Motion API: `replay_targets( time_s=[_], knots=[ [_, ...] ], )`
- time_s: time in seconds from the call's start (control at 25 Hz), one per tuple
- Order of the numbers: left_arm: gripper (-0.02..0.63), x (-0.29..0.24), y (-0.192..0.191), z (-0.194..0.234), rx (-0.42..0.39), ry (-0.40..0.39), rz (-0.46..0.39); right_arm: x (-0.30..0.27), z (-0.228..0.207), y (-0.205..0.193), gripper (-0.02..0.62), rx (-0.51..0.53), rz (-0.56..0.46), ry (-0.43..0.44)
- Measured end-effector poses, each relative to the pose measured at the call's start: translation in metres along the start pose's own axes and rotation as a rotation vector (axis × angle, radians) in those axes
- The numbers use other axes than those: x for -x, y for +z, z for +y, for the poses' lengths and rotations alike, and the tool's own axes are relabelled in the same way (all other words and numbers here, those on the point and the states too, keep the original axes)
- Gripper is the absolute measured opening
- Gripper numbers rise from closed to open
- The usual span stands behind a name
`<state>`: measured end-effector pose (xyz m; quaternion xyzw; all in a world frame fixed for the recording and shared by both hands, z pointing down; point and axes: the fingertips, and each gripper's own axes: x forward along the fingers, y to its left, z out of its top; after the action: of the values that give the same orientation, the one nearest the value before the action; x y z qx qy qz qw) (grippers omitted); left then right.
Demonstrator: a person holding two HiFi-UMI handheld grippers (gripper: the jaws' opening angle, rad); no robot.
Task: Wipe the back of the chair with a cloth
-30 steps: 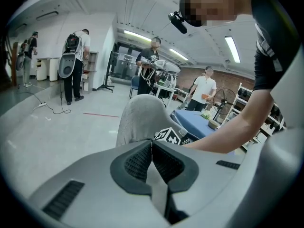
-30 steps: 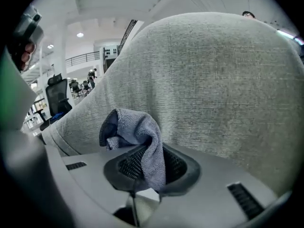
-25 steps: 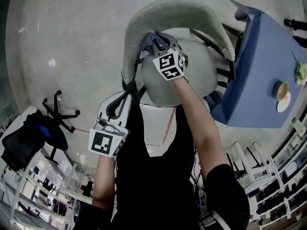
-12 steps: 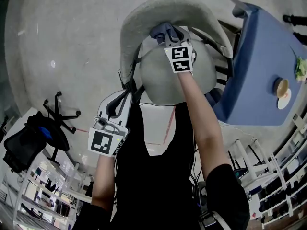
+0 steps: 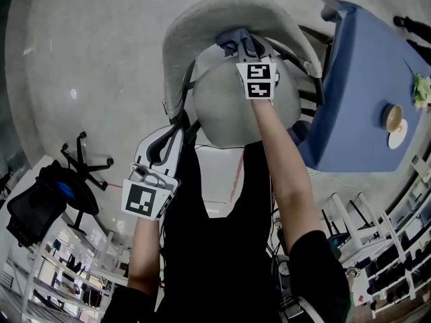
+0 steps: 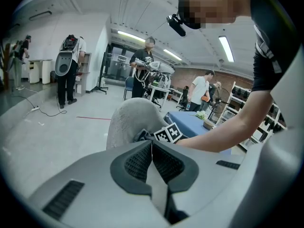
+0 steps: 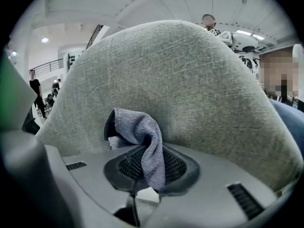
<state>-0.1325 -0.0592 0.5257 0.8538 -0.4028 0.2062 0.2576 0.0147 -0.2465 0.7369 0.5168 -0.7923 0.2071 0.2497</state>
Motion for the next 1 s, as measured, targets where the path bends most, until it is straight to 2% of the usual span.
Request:
replay_targets(
  time_s=[0.16,0.56,1.0],
  knots=[
    [0.025,-0.004,-0.001,-0.005,0.001,-0.009,0.002,0.006,-0.027,-0.007,0.089,-0.014,0.001,-0.059],
    [0.025,-0.008,-0.003,-0.013,-0.005,-0.017,0.005,0.018,-0.055,-0.013,0.089,-0.04,0.001,-0.115],
    [0.025,-0.004,-0.001,-0.023,-0.016,-0.029,-0.001,0.049,-0.097,-0.026,0.089,-0.105,0.004,-0.213]
  ],
)
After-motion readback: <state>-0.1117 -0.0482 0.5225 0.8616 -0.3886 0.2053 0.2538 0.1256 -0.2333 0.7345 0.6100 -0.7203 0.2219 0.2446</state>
